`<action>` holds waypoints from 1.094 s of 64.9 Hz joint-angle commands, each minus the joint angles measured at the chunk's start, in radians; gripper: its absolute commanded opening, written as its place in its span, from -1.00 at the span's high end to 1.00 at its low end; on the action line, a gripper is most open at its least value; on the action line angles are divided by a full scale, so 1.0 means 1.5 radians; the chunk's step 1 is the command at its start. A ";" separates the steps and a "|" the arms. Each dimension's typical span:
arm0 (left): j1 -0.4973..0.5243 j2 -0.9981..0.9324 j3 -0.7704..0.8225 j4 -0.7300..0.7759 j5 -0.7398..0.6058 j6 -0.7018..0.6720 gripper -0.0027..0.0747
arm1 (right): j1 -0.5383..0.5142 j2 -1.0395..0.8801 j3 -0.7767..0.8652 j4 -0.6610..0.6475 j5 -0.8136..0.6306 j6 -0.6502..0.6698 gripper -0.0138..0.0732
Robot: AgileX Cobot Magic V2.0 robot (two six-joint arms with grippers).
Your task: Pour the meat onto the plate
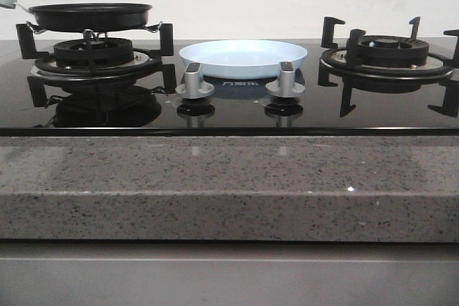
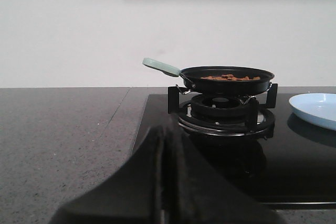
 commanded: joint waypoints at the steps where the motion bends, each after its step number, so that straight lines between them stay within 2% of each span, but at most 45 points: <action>1: -0.004 -0.011 0.003 -0.005 -0.056 -0.003 0.98 | 0.000 -0.011 -0.003 -0.003 -0.053 0.001 0.95; 60: -0.004 -0.011 0.003 -0.007 -0.073 -0.003 0.98 | 0.000 -0.011 -0.003 -0.003 -0.070 0.001 0.95; 71: -0.004 -0.008 -0.045 -0.046 -0.058 -0.003 0.98 | 0.000 -0.011 -0.035 -0.003 -0.057 0.001 0.95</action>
